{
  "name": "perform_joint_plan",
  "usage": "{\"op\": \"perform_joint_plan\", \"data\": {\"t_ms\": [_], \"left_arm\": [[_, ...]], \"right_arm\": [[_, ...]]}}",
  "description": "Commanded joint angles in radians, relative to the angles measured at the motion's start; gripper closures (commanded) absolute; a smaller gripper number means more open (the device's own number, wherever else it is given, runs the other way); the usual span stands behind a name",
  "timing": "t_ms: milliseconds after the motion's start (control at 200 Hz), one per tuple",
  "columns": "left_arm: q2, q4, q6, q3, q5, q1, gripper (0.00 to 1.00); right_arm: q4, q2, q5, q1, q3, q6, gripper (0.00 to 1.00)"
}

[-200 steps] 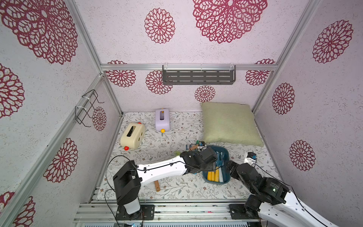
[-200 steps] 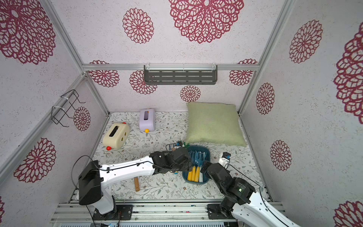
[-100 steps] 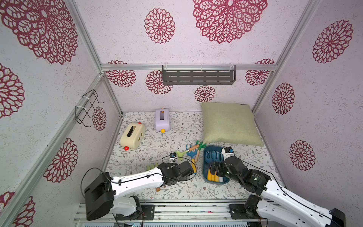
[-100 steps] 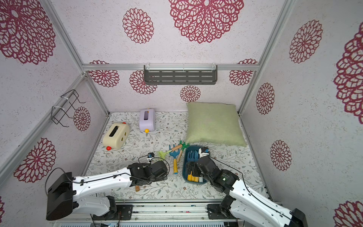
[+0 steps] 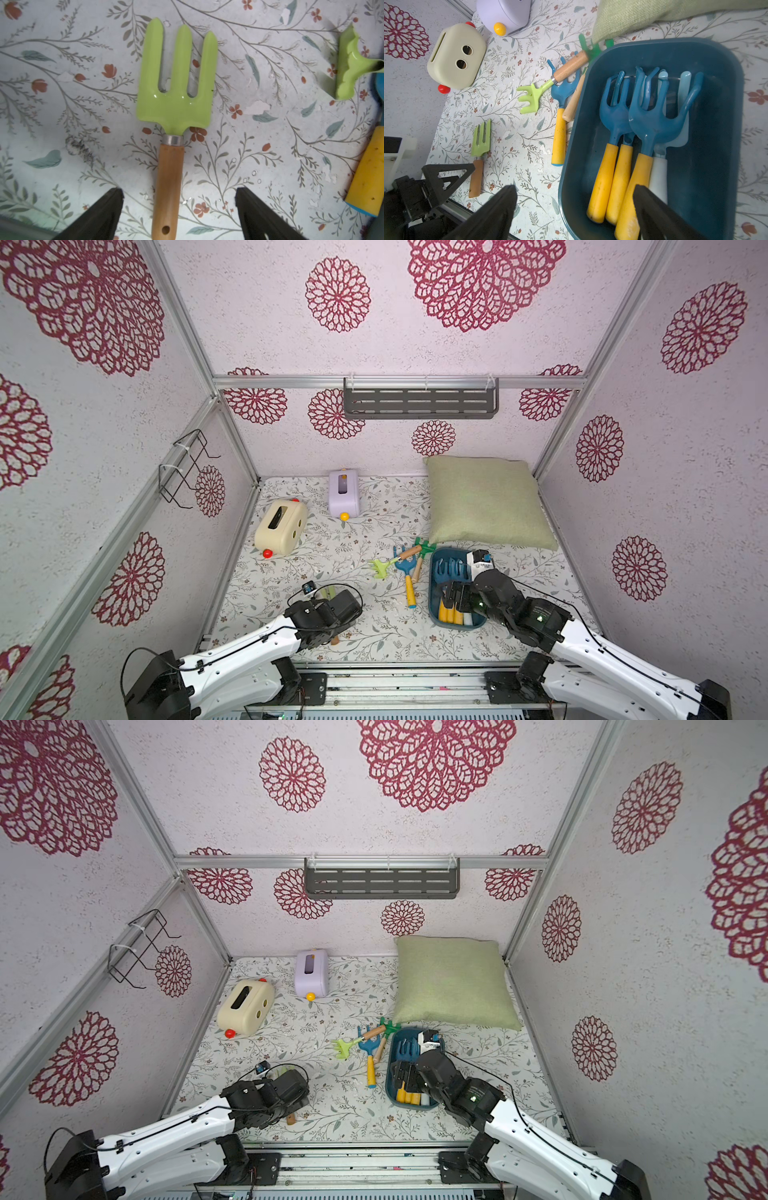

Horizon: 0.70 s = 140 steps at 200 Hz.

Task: Put the rake into the storage box
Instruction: Pick up the rake at the center of the board.

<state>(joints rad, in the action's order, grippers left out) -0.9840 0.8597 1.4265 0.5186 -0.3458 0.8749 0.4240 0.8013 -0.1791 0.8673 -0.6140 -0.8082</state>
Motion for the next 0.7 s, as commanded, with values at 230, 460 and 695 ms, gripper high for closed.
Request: {"op": "perform_joint_plan", "data": {"t_ms": [230, 460, 695], "left_arm": [[-0.08, -0.068, -0.06, -0.037, 0.04, -0.11, 0.3], [-0.192, -0.142, -0.106, -0.024, 0.062, -0.137, 0.43], [-0.294, -0.192, -0.137, -0.01, 0.09, -0.149, 0.44]], "right_arm": [[0.009, -0.044, -0.024, 0.006, 0.007, -0.008, 0.06], [0.024, -0.075, -0.035, 0.006, 0.019, -0.019, 0.06], [0.03, -0.095, -0.038, 0.006, 0.029, -0.026, 0.06]]}}
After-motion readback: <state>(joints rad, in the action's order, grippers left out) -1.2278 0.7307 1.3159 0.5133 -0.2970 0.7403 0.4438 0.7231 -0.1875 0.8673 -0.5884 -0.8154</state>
